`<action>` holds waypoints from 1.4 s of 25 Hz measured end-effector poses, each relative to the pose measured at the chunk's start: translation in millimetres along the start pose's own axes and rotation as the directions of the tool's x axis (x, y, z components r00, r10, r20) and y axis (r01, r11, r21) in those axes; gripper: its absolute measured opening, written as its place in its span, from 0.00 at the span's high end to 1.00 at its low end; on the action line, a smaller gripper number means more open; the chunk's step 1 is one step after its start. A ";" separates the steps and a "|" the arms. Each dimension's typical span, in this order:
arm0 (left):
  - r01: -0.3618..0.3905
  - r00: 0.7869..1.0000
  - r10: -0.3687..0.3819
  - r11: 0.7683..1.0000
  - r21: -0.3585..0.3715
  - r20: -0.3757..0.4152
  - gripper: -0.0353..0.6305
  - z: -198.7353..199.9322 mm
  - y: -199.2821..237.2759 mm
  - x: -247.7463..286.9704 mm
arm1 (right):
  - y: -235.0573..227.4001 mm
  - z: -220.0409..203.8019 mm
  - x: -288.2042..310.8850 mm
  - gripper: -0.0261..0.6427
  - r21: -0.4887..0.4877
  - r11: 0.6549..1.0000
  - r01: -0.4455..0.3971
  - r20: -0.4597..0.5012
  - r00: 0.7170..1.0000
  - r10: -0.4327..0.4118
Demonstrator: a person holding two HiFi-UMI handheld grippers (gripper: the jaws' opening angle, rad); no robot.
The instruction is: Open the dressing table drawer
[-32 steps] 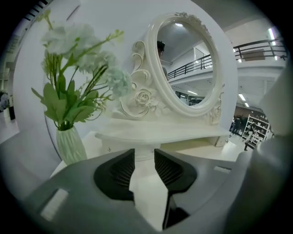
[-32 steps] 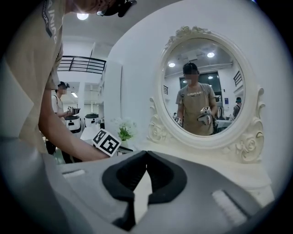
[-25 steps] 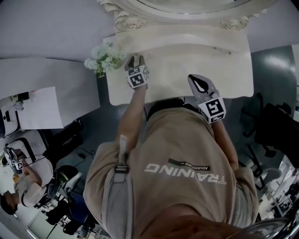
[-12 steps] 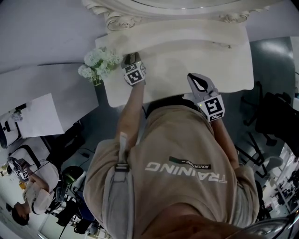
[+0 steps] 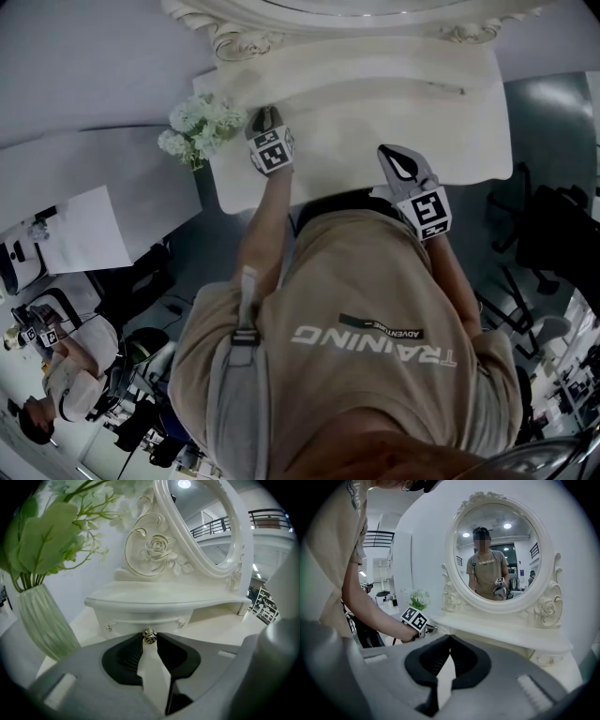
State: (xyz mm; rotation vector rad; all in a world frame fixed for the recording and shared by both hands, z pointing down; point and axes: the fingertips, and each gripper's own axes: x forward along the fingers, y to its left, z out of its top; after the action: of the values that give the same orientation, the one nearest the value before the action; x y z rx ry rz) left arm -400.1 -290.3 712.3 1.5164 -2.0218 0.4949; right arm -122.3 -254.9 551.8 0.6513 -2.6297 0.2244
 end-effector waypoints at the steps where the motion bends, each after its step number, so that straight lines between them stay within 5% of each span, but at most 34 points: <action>1: -0.003 1.000 0.003 1.000 0.002 -0.001 0.79 -1.7 0.1 -1.9 | 0.7 -1.2 -0.5 0.96 0.001 1.000 -0.003 -0.001 1.000 0.003; 35: -0.057 0.998 0.056 0.998 -0.026 -0.033 0.79 -54.7 -17.2 -65.8 | 18.0 -38.5 -39.7 0.96 -0.003 0.997 -0.072 -0.006 0.997 0.072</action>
State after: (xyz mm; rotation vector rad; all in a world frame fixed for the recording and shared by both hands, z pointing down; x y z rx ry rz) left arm -358.6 -213.5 712.6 1.4303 -2.0430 0.5091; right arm -85.2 -213.2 568.1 0.5543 -2.6498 0.2433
